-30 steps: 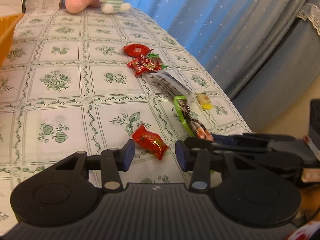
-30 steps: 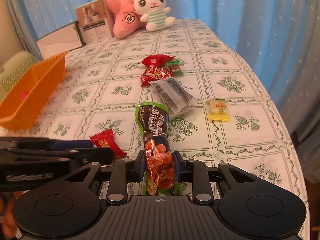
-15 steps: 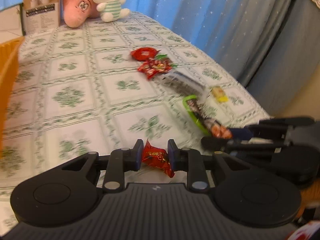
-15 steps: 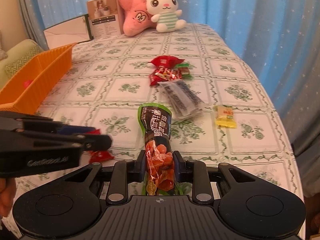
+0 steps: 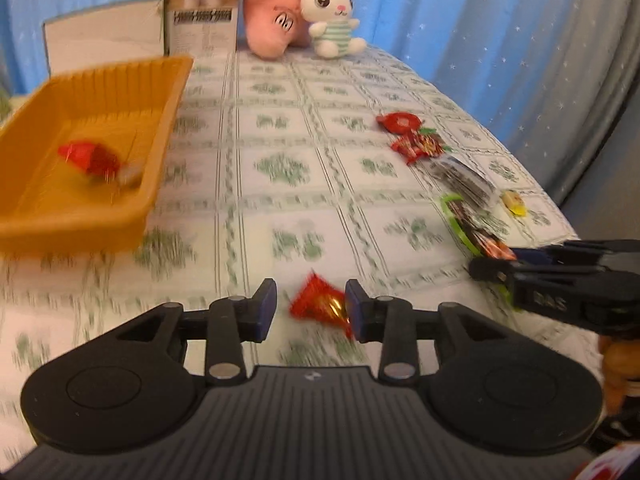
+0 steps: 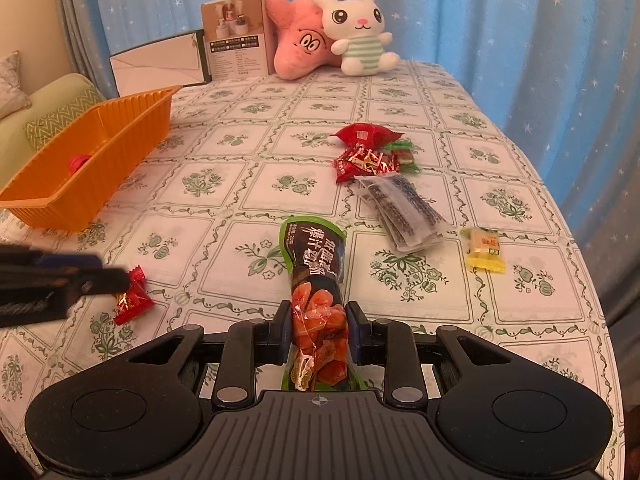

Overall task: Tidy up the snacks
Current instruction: 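Grasp the green-edged snack stick bag with the right tool while the left tool grasps a red candy, then carry the snack bag and red candy to the orange tray and release both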

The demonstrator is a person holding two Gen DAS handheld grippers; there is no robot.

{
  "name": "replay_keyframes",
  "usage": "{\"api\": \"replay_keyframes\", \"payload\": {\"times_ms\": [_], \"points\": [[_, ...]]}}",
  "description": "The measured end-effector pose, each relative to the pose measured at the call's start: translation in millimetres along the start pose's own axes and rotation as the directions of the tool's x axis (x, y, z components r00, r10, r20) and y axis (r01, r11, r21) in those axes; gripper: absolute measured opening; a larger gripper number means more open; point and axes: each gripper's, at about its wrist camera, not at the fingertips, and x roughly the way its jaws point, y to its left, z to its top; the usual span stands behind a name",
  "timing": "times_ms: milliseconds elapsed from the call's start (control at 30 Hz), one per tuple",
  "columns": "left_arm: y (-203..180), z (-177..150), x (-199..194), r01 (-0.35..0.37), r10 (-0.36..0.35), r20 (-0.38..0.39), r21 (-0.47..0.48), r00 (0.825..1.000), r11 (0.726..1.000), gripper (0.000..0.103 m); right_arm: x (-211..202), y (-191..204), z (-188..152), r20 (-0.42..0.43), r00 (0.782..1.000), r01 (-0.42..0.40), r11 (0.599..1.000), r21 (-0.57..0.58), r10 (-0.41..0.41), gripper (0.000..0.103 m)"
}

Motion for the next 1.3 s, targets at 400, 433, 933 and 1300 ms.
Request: {"api": "replay_keyframes", "payload": {"times_ms": [400, 433, 933, 1300], "points": [[1, 7, 27, 0.060, -0.062, -0.009, -0.114, 0.998, 0.992, 0.033, 4, -1, 0, -0.015, 1.000, 0.003, 1.000, -0.002, -0.003, 0.028], [2, 8, 28, 0.061, -0.063, -0.011, -0.123, 0.998, 0.991, 0.033, 4, 1, 0, -0.016, 1.000, 0.004, 1.000, -0.006, -0.004, 0.028], [-8, 2, 20, 0.006, -0.006, 0.003, 0.061, 1.000, 0.998, 0.019, 8, 5, 2, -0.015, 1.000, 0.021, 1.000, 0.001, -0.021, 0.028], [-1, 16, -3, 0.033, -0.035, 0.054, 0.054, 0.998, 0.998, 0.019, -9, 18, 19, 0.042, 0.999, 0.005, 0.998, 0.055, -0.007, 0.028]]}}
